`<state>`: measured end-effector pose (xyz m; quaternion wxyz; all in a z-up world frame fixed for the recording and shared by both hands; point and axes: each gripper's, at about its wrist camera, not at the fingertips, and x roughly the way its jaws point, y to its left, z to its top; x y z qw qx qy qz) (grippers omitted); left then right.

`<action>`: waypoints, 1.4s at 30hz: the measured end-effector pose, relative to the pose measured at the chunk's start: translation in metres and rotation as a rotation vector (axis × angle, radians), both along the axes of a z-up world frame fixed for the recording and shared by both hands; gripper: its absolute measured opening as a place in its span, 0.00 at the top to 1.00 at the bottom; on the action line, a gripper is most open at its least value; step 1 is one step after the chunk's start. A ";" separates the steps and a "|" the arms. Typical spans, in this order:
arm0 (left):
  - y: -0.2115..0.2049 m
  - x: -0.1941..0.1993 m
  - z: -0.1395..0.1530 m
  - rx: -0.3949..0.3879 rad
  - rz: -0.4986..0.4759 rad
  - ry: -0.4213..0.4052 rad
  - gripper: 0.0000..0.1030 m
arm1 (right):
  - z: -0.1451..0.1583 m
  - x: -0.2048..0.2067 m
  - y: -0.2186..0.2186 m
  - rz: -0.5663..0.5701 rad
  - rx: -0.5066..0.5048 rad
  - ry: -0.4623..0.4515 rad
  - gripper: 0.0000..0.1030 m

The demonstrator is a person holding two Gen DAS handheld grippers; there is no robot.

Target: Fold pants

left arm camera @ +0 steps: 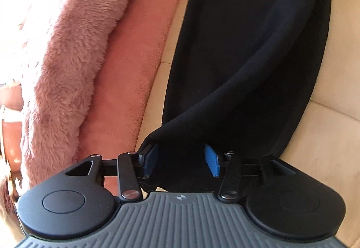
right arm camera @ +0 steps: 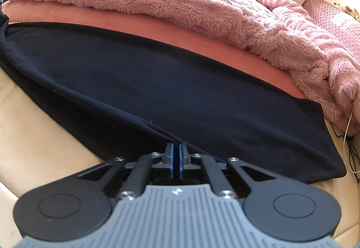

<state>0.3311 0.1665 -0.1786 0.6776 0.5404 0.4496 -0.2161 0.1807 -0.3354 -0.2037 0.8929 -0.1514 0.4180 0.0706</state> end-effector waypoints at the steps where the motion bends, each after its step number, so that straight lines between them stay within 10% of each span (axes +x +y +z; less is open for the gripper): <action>1: 0.001 0.004 -0.001 -0.004 0.005 0.017 0.44 | 0.000 0.000 0.000 -0.002 0.001 -0.001 1.00; 5: 0.006 0.025 0.002 -0.065 0.105 0.051 0.46 | -0.001 -0.001 0.000 -0.004 0.002 -0.003 1.00; 12: 0.016 0.026 0.013 -0.191 0.259 0.045 0.95 | -0.001 -0.004 -0.003 -0.008 0.008 0.003 1.00; 25: 0.035 -0.049 0.047 -0.178 0.271 0.086 1.00 | 0.013 -0.019 -0.006 0.013 -0.016 -0.002 1.00; 33: 0.066 -0.065 0.014 -0.178 0.489 0.031 1.00 | 0.000 -0.025 0.000 0.034 -0.048 0.077 1.00; 39: 0.125 -0.077 0.040 -0.783 0.993 -0.023 0.85 | 0.016 -0.037 0.000 0.035 -0.026 0.068 0.82; 42: 0.151 -0.090 0.038 -1.145 1.217 -0.019 0.62 | 0.031 -0.039 -0.003 -0.006 0.040 0.011 0.81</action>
